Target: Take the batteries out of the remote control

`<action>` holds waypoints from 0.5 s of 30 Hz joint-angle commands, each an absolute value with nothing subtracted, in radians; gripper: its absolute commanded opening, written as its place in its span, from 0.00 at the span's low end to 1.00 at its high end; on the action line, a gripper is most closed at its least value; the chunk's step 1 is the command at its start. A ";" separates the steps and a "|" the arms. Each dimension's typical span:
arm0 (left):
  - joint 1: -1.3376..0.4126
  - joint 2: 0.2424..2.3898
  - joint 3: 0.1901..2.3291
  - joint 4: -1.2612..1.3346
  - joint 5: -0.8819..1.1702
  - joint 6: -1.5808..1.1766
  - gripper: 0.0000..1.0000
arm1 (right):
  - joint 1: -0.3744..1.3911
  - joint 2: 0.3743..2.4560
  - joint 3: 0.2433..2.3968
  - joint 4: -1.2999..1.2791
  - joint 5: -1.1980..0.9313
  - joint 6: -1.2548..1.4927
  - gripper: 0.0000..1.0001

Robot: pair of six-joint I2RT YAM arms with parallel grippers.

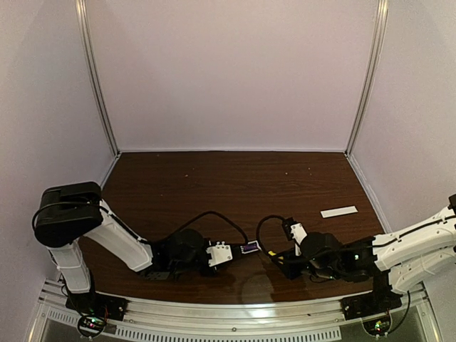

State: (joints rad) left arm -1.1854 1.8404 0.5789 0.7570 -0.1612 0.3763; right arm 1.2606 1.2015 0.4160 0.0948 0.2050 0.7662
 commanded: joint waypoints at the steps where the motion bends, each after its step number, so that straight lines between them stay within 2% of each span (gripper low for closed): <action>1: -1.206 1.818 0.570 0.829 0.000 0.400 0.00 | 1.276 1.171 0.399 0.212 0.023 0.757 0.00; 15: -1.206 1.805 0.560 0.833 0.053 0.402 0.00 | 1.276 1.123 0.351 0.245 0.003 0.767 0.00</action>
